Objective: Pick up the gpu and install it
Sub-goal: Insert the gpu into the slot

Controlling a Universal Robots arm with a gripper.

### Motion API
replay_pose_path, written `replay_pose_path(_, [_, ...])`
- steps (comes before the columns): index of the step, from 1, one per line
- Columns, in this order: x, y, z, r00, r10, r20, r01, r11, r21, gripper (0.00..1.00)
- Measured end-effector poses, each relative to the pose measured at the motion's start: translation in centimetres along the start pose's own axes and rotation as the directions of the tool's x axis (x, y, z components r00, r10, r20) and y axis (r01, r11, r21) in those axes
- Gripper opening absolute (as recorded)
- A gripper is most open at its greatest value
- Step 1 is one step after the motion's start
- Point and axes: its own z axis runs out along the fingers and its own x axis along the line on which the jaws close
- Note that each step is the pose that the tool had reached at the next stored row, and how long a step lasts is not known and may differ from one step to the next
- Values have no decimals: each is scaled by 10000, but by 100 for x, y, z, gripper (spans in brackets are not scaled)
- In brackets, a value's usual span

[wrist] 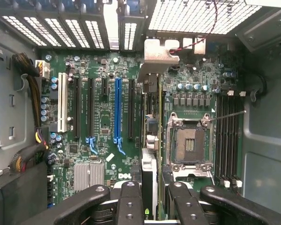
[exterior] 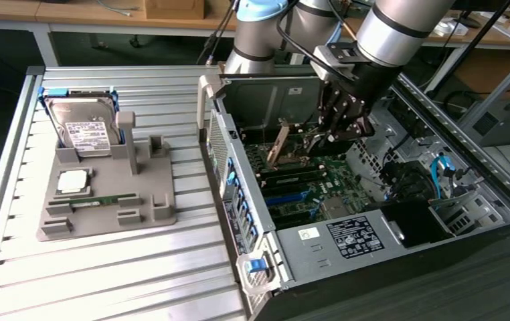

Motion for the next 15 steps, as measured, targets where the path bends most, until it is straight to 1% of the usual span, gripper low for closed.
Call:
replay_pose_path(4, [5,21,7,10000,0,3,0,10000,1,27])
replay_pose_path(15, [41,29,19,10000,0,1,0,10000,0,27])
